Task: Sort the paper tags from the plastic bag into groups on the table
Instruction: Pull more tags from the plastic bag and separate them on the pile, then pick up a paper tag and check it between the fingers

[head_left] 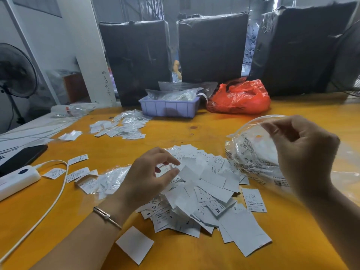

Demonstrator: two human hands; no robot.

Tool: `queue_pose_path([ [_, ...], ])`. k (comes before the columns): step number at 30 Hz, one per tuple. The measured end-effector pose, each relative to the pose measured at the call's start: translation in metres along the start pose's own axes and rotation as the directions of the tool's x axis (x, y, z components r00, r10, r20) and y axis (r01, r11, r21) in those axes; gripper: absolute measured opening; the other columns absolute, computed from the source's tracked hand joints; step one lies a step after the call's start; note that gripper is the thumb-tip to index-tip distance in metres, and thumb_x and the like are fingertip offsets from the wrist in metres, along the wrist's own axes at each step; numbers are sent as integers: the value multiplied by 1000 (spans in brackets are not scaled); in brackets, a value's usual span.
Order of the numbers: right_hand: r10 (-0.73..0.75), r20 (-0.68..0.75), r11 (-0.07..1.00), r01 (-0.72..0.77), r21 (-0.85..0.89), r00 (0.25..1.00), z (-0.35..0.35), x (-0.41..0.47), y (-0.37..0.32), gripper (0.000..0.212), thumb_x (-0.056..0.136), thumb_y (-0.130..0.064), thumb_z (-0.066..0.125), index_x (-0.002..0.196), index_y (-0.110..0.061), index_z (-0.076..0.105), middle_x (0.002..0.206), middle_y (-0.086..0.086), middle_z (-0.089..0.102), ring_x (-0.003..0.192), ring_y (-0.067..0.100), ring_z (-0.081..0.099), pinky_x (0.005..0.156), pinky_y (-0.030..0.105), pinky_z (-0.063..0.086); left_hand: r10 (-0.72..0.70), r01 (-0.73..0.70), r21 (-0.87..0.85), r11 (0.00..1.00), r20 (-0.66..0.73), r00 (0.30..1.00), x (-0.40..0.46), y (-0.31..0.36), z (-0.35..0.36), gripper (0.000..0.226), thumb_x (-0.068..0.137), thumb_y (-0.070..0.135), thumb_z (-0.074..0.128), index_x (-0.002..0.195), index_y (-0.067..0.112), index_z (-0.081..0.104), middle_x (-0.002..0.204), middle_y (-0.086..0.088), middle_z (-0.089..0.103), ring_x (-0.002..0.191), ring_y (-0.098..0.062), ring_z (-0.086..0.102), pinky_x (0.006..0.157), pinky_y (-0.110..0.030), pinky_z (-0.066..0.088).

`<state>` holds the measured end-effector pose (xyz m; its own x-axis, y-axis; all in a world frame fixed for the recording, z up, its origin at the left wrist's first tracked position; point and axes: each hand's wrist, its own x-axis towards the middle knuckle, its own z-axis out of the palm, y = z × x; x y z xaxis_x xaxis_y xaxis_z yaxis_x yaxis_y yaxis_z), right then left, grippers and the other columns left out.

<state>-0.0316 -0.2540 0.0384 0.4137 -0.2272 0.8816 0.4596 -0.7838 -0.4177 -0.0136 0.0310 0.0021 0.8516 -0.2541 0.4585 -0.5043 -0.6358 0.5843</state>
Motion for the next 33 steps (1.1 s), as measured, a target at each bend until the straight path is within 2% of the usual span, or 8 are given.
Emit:
queue_pose_path([
  [2, 217, 187, 885, -275, 377, 958, 4, -9, -21, 13, 78, -24, 73, 81, -12, 71, 62, 0, 67, 50, 12, 58, 51, 20, 47, 7, -4, -88, 996, 26, 1000, 0, 5, 2, 17, 86, 27, 75, 100, 34, 71, 101, 22, 64, 100, -3, 60, 75, -18, 51],
  [4, 340, 451, 618, -558, 555, 825, 12, -19, -34, 15, 72, -21, 72, 78, -7, 70, 61, 7, 68, 49, 13, 57, 46, 19, 45, -11, 25, -192, 981, 75, 997, 0, 12, 4, 21, 86, 36, 74, 106, 36, 68, 107, 24, 66, 102, -2, 63, 77, -21, 55],
  [8, 326, 698, 360, -766, 533, 638, 23, -32, -41, 9, 67, -16, 72, 72, -8, 72, 63, 13, 68, 49, 15, 57, 43, 19, 42, -47, 125, -352, 928, 222, 974, 1, 24, 6, 46, 82, 48, 69, 125, 36, 60, 118, 21, 68, 107, -4, 66, 77, -28, 58],
  [13, 249, 777, 274, -812, 516, 578, 27, -37, -46, 12, 62, -19, 76, 71, -11, 74, 65, 15, 68, 50, 15, 58, 46, 19, 44, -31, 237, -527, 816, 370, 929, -3, 37, 8, 34, 80, 31, 75, 111, 20, 69, 94, -1, 77, 84, -13, 73, 66, -19, 54],
  [17, 255, 782, 297, -816, 496, 568, 25, -33, -44, 17, 54, -24, 79, 67, -13, 74, 63, 12, 67, 51, 15, 57, 46, 19, 43, -27, 224, -556, 800, 339, 940, -4, 38, 7, 14, 78, 23, 75, 86, 11, 72, 74, -5, 73, 65, -16, 67, 59, -20, 49],
  [27, 318, 721, 390, -778, 492, 615, 21, -23, -31, 15, 56, -18, 79, 67, -10, 73, 63, 12, 67, 54, 18, 57, 49, 22, 45, -161, 309, -506, 805, 316, 935, -2, 33, 4, 15, 82, 20, 74, 88, 6, 75, 72, -6, 72, 63, -14, 64, 62, -25, 51],
  [31, 266, 337, 892, -363, 269, 903, 14, -11, -5, 7, 76, -6, 78, 76, -7, 71, 64, 3, 68, 55, 12, 59, 55, 19, 49, -207, 333, -533, 778, 283, 937, -1, 29, -3, 17, 76, 26, 74, 82, 10, 73, 71, -6, 70, 63, -14, 64, 61, -23, 50],
  [33, 129, 153, 992, -129, -10, 980, 9, -1, 13, 3, 80, -3, 74, 82, -3, 72, 72, 8, 70, 63, 20, 62, 62, 24, 48, -197, 318, -549, 773, 269, 943, -1, 29, -5, 16, 75, 27, 74, 81, 12, 73, 73, -8, 72, 64, -15, 65, 59, -19, 50],
])
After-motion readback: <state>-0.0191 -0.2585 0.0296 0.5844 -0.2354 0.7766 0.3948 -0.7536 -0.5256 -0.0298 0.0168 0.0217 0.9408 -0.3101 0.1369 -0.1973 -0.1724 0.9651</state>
